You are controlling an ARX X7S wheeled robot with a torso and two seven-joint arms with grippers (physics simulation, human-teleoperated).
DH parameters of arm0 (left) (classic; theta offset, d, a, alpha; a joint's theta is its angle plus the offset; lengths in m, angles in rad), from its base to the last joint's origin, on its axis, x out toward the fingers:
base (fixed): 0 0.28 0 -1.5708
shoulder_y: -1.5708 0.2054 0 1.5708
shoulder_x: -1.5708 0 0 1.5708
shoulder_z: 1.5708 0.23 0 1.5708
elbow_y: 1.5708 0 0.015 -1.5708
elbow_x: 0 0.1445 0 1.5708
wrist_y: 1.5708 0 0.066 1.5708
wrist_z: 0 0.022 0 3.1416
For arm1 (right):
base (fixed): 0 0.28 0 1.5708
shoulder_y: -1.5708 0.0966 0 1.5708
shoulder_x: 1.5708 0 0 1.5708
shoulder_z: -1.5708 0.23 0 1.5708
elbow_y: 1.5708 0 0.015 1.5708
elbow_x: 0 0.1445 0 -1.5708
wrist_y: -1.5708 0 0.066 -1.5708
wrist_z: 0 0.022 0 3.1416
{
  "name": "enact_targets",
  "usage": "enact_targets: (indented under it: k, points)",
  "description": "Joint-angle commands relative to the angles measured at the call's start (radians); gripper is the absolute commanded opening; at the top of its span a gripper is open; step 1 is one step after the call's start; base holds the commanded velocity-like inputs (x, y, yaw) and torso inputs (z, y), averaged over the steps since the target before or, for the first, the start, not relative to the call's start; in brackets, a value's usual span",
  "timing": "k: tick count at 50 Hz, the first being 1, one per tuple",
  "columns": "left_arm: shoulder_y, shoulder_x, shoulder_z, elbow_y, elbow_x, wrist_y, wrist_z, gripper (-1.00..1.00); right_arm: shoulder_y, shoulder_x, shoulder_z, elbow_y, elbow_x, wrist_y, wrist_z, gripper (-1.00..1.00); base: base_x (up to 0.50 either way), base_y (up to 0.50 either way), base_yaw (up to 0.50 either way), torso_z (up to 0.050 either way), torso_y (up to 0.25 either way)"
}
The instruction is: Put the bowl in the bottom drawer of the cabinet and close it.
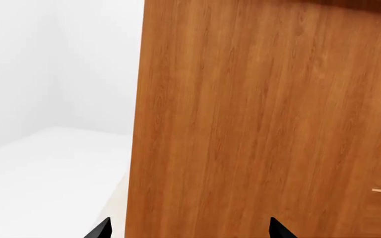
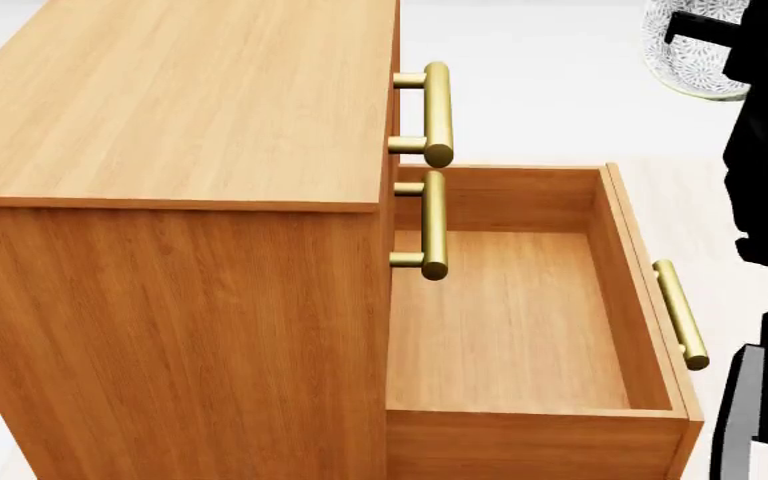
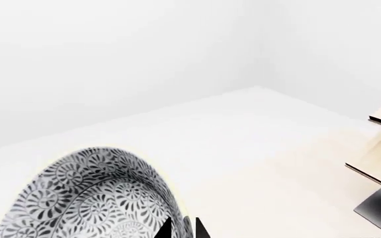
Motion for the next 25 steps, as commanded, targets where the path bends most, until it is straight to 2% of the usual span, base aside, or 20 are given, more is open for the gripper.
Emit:
enact_targets:
  k: [1, 19, 25]
  points:
    - [0.000, -0.002, 0.003, 0.001, 0.002, -0.001, -0.003, 1.00, 0.053, -0.040, -0.020, 0.136, -0.014, -0.064, -0.037, -1.00, 0.00, 0.00, 0.00, 0.000, 0.000]
    - [-0.008, -0.004, 0.006, -0.005, -0.005, 0.002, -0.003, 1.00, 0.115, -0.075, -0.020, 0.328, -0.011, -0.146, -0.081, -1.00, 0.00, 0.00, 0.00, 0.000, 0.001]
    - [-0.007, -0.004, 0.007, -0.008, -0.006, 0.005, -0.003, 1.00, 0.113, -0.084, -0.020, 0.334, -0.001, -0.134, -0.110, -1.00, 0.00, 0.00, 0.00, 0.000, 0.000]
